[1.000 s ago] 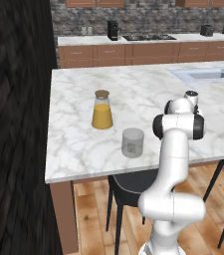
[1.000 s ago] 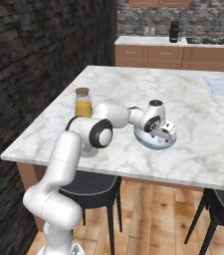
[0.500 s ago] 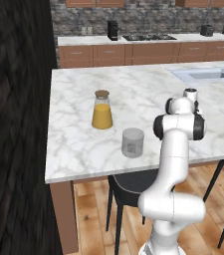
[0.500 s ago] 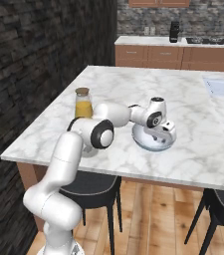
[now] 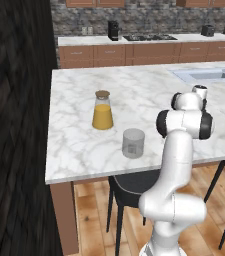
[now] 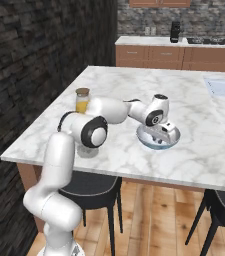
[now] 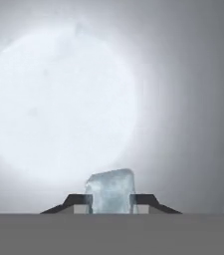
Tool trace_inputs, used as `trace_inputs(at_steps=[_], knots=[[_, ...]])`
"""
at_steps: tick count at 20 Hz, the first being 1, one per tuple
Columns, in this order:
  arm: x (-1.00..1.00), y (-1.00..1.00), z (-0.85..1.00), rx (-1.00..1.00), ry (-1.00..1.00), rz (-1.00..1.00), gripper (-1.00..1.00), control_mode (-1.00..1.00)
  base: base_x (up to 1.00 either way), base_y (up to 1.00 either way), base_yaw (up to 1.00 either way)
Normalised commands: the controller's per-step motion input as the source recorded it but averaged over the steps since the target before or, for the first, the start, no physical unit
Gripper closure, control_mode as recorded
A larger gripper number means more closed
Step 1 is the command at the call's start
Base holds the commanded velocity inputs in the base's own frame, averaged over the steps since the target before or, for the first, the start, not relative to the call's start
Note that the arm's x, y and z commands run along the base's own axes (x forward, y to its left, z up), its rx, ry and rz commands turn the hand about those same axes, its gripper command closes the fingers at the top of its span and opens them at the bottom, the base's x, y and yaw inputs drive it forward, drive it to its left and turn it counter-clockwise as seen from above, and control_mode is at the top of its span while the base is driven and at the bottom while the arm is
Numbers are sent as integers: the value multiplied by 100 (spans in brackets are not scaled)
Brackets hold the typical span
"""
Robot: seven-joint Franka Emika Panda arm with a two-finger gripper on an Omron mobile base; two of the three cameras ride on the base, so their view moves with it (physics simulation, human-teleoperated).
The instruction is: There are two ice cubes in the ice bowl. Place both ice cubes in the glass cup.
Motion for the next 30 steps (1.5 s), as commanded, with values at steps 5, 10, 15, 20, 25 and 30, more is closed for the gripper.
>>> trace_inputs(at_steps=[5, 10, 15, 20, 25, 30], knots=[[0, 94, 100, 1, -21, -11, 100, -100, 0, 0, 0], [-59, 95, 98, 0, -1, -4, 100, -100, 0, 0, 0], [-99, 77, 79, 0, 0, 0, 100, -100, 0, 0, 0], [-71, 99, 3, 0, 0, 0, 100, -100, 0, 0, 0], [-12, 100, 8, 0, 0, -3, 100, -100, 0, 0, 0], [1, 95, 11, 0, 0, -8, 100, -100, 0, 0, 0]])
